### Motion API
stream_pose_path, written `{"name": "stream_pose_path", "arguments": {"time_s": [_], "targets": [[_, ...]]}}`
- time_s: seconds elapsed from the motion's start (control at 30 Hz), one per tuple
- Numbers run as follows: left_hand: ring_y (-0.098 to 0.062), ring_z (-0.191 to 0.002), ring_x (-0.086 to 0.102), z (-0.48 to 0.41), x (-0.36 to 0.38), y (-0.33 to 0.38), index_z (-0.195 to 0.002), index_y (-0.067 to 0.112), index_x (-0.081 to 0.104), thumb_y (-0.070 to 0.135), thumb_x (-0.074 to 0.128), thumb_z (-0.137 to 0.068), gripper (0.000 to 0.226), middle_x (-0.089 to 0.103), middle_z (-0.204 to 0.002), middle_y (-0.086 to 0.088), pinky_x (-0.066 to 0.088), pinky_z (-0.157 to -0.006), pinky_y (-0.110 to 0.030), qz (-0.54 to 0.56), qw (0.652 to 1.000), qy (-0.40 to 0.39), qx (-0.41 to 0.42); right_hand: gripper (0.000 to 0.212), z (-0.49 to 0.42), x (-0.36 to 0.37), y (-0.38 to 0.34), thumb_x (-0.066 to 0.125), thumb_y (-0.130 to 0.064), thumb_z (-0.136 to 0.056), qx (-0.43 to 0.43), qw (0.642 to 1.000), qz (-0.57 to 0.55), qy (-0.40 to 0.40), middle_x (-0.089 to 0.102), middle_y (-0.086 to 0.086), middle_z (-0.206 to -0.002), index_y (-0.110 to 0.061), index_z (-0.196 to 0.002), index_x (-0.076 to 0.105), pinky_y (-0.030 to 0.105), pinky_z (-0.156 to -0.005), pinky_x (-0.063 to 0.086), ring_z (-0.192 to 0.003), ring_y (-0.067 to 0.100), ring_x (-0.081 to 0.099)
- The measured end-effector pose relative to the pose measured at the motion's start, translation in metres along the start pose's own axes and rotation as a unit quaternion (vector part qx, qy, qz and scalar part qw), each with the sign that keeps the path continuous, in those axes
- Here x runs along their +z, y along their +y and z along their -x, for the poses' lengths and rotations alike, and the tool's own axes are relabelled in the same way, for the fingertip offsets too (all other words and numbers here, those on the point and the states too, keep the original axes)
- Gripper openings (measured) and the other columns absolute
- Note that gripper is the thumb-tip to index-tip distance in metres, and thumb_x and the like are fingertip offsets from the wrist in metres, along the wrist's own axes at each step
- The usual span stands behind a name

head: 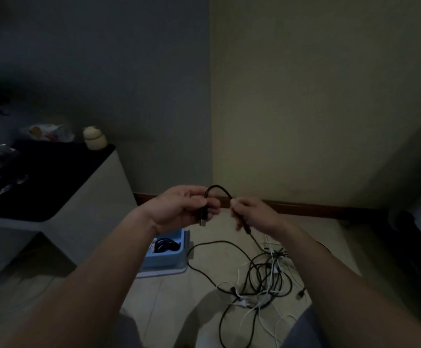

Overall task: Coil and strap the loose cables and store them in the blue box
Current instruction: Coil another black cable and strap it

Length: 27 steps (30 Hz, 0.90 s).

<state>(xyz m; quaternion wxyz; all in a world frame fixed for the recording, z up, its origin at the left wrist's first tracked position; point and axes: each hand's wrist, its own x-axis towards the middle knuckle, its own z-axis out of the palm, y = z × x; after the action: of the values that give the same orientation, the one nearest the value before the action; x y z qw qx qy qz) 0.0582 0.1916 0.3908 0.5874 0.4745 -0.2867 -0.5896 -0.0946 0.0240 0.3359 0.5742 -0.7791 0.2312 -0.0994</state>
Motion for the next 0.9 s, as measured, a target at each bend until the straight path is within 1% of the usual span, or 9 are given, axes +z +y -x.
{"name": "stream_pose_path", "arguments": {"time_s": [0.1, 0.2, 0.3, 0.43, 0.53, 0.63, 0.73, 0.83, 0.9], "targets": [[-0.022, -0.083, 0.066, -0.002, -0.005, -0.012, -0.107, 0.001, 0.06, -0.012, 0.045, -0.091, 0.026, 0.069, -0.105, -0.022, 0.055, -0.081, -0.036, -0.001, 0.999, 0.024, -0.027, 0.038, -0.006, 0.004, 0.003, 0.052, -0.039, -0.102, -0.032, 0.994, 0.063, 0.088, 0.051, -0.012, -0.062, -0.019, -0.072, 0.062, 0.028, -0.061, 0.034, -0.06, 0.008, 0.047], [-0.019, -0.067, 0.054, -0.01, -0.005, -0.014, -0.093, 0.006, 0.06, -0.011, 0.039, -0.084, 0.028, 0.067, -0.094, -0.018, 0.054, -0.068, -0.031, 0.044, 0.996, 0.064, -0.042, 0.036, -0.016, 0.006, 0.003, 0.058, -0.042, -0.098, -0.062, 0.988, 0.066, 0.122, 0.067, -0.001, -0.071, -0.017, -0.076, 0.071, 0.031, -0.065, 0.037, -0.068, 0.017, 0.059], [-0.012, -0.055, 0.034, -0.016, 0.0, -0.013, -0.09, 0.014, 0.059, 0.011, 0.042, -0.092, 0.018, 0.051, -0.074, -0.002, 0.041, -0.063, -0.029, 0.048, 0.992, 0.087, -0.076, 0.034, -0.024, 0.014, 0.004, 0.061, -0.042, -0.097, -0.088, 0.984, 0.08, 0.135, 0.07, 0.008, -0.078, -0.018, -0.076, 0.073, 0.03, -0.064, 0.04, -0.076, 0.02, 0.064], [-0.011, -0.055, 0.012, -0.022, -0.001, -0.018, -0.084, 0.016, 0.064, 0.055, 0.025, -0.103, 0.058, 0.036, -0.063, 0.004, 0.026, -0.056, -0.029, 0.079, 0.985, 0.111, -0.109, 0.035, -0.033, 0.02, 0.004, 0.062, -0.038, -0.097, -0.117, 0.982, 0.058, 0.137, 0.07, 0.018, -0.084, -0.007, -0.085, 0.073, 0.035, -0.067, 0.043, -0.082, 0.03, 0.066], [-0.011, -0.047, 0.031, -0.02, -0.003, -0.018, -0.085, 0.013, 0.063, 0.043, 0.031, -0.105, 0.049, 0.041, -0.068, 0.001, 0.033, -0.059, -0.03, 0.085, 0.988, 0.089, -0.091, 0.026, -0.035, 0.018, 0.003, 0.062, -0.035, -0.097, -0.123, 0.985, 0.046, 0.115, 0.074, -0.003, -0.079, -0.019, -0.082, 0.076, 0.028, -0.068, 0.047, -0.076, 0.011, 0.068], [-0.006, -0.041, 0.029, -0.018, -0.003, -0.015, -0.084, 0.013, 0.058, 0.029, 0.035, -0.102, 0.033, 0.036, -0.065, 0.004, 0.032, -0.051, -0.023, 0.115, 0.988, 0.054, -0.09, 0.024, -0.037, 0.022, 0.003, 0.061, -0.028, -0.099, -0.13, 0.987, 0.034, 0.089, 0.062, -0.024, -0.06, -0.025, -0.078, 0.073, 0.01, -0.055, 0.037, -0.059, -0.006, 0.056], [-0.002, -0.035, 0.022, -0.015, -0.002, -0.009, -0.078, 0.016, 0.056, 0.028, 0.038, -0.1, 0.031, 0.029, -0.053, 0.009, 0.017, -0.039, -0.018, 0.154, 0.984, 0.013, -0.089, 0.03, -0.038, 0.025, 0.005, 0.061, -0.03, -0.099, -0.126, 0.988, 0.008, 0.088, 0.055, -0.019, -0.054, -0.019, -0.072, 0.067, 0.012, -0.054, 0.037, -0.054, -0.003, 0.05], [-0.003, -0.035, 0.014, -0.011, 0.001, -0.003, -0.073, 0.018, 0.058, 0.032, 0.042, -0.098, 0.033, 0.029, -0.048, 0.01, 0.014, -0.038, -0.017, 0.172, 0.982, -0.013, -0.07, 0.049, -0.036, 0.023, 0.005, 0.061, -0.045, -0.096, -0.109, 0.991, -0.019, 0.08, 0.049, -0.006, -0.056, -0.008, -0.065, 0.055, 0.02, -0.057, 0.04, -0.055, 0.005, 0.049], [-0.004, -0.037, 0.01, -0.009, 0.003, -0.001, -0.073, 0.018, 0.057, 0.033, 0.042, -0.097, 0.033, 0.028, -0.047, 0.01, 0.012, -0.038, -0.017, 0.184, 0.981, -0.022, -0.064, 0.052, -0.035, 0.023, 0.004, 0.056, -0.055, -0.093, -0.078, 0.995, -0.049, 0.05, 0.053, -0.001, -0.062, -0.015, -0.061, 0.053, 0.03, -0.067, 0.042, -0.064, 0.012, 0.056]]}}
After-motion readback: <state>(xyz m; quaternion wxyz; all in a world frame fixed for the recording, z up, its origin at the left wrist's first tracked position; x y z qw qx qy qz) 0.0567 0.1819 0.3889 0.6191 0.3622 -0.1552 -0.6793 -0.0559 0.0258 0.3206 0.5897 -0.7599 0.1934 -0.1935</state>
